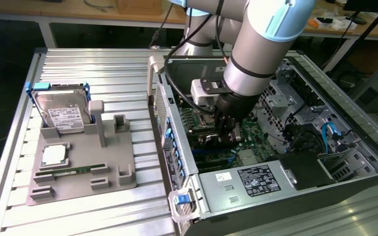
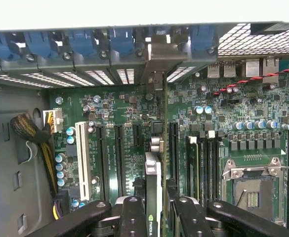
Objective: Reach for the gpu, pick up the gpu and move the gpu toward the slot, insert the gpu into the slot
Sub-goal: 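Insert the gpu into the slot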
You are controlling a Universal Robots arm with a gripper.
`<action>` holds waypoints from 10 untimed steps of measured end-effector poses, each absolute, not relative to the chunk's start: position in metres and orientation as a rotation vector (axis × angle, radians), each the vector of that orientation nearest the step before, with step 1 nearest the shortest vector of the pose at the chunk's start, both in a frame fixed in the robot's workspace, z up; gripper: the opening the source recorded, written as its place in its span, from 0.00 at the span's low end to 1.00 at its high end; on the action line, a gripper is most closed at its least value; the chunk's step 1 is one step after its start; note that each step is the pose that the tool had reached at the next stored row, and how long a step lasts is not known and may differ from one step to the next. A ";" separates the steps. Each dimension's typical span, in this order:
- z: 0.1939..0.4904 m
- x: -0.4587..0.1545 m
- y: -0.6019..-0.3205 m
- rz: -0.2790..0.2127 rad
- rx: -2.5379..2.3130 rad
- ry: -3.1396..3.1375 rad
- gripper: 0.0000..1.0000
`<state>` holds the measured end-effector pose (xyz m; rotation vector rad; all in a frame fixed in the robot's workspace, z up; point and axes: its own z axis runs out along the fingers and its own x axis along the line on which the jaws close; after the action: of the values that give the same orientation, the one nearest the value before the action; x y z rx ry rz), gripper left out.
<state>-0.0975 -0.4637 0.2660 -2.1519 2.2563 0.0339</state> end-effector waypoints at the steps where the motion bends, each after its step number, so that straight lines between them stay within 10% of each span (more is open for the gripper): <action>1: 0.266 -0.098 -0.464 0.034 -2.152 2.256 0.27; 10: 0.263 -0.099 -0.464 0.034 -2.152 2.256 0.27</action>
<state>-0.0987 -0.4637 0.2631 -2.1518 2.2563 0.0340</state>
